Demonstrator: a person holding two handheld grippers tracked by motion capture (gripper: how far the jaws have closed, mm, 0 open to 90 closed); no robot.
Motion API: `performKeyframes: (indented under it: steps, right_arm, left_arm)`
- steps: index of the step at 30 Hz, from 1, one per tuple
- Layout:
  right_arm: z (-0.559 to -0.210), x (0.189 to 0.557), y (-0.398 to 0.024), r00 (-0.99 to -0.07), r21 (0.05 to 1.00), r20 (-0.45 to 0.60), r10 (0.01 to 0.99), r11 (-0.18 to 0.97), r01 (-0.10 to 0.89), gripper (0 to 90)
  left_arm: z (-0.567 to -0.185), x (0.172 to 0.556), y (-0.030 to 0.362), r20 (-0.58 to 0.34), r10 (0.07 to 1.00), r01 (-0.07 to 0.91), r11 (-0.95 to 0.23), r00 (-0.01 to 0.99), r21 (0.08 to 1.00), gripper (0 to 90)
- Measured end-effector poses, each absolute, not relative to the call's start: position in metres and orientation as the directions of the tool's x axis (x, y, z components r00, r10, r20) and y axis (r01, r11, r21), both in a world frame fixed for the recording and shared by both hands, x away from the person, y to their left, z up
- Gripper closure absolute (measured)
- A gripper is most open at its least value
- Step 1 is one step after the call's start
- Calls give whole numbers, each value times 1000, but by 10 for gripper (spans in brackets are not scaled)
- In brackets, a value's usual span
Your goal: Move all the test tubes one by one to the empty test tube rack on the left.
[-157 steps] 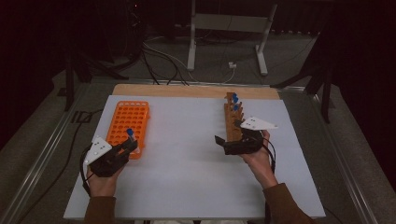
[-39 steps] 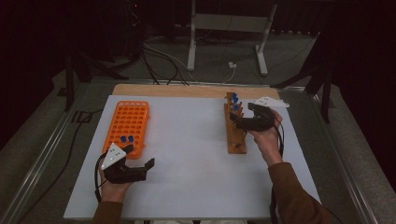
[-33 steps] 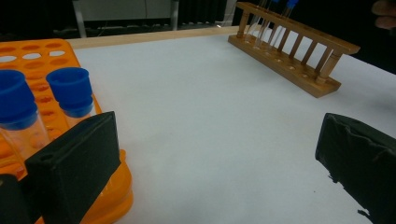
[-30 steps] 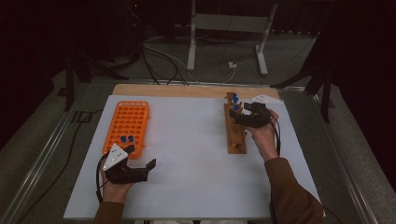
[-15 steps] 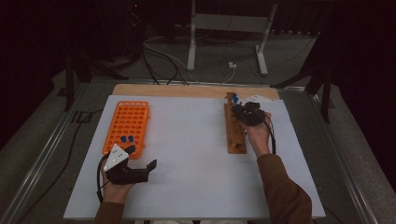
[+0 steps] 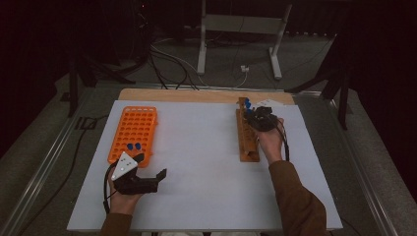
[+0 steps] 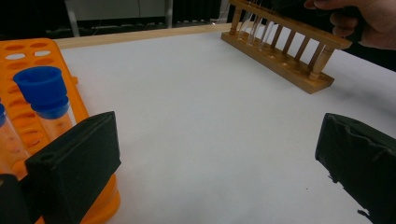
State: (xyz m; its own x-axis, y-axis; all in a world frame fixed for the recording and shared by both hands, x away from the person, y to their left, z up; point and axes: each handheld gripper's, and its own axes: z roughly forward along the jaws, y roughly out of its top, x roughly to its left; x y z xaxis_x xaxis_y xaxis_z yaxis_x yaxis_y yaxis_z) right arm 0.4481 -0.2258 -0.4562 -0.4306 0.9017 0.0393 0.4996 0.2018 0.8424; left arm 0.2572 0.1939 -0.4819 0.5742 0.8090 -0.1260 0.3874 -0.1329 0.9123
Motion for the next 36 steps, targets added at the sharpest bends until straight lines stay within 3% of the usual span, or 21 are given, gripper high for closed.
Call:
performKeyframes:
  steps: [36]
  right_arm:
    - [-405, 418, -236, -458, 910, 2, 889, 189, 370, 758]
  left_arm:
    - [-483, 258, 191, -111, 810, 388, -151, 576, 909, 9]
